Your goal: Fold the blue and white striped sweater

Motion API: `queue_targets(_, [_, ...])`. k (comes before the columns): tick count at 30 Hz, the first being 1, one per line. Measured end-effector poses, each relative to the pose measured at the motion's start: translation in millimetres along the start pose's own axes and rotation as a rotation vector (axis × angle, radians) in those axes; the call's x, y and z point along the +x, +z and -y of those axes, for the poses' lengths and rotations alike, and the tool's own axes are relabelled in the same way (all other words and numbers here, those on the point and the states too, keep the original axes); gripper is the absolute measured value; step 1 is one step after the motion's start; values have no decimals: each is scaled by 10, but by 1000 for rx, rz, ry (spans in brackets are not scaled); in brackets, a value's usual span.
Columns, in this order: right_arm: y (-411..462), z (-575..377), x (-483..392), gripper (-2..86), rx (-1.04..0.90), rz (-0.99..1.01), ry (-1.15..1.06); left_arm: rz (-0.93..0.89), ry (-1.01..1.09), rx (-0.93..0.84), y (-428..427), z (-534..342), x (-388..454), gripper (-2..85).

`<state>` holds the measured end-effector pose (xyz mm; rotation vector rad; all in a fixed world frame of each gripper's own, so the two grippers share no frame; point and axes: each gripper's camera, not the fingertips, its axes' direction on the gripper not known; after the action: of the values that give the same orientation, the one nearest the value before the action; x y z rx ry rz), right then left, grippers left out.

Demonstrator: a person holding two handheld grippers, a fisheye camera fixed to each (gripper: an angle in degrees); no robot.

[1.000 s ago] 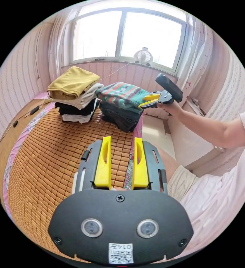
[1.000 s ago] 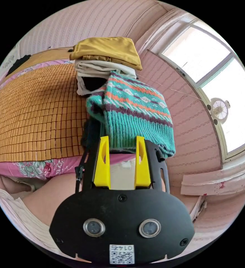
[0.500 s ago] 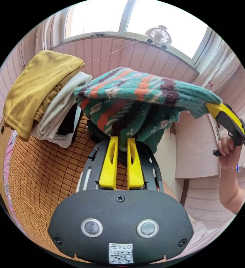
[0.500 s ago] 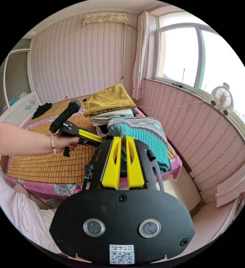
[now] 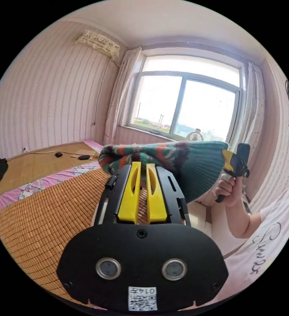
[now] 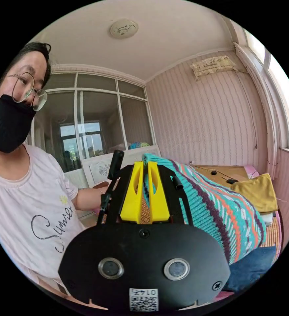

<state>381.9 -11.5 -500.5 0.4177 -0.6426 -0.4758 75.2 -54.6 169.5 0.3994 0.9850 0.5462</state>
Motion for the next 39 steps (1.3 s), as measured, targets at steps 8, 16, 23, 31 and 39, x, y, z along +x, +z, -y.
queue_targets(8, [626,298,-184,8,199,136,57,397,332,-100,-763,1053,-229,-4])
queue_targets(16, [1294,-689,-179,6,-80,38,89,667,524,-477,494,481,-909,15])
queue_targets(23, [2462,-2512,62,10,-726,-96,322,541,127,-682,340,-1006,-1603,-6])
queue_targets(31, [3777,-2950,212,73,-926,-47,239,477,-268,-580,-1563,-2336,-1744,-2])
queue_targets(39, [6278,-2841,-527,116,-1072,-24,-304,577,-353,-612,-2053,-2869,-1943,54])
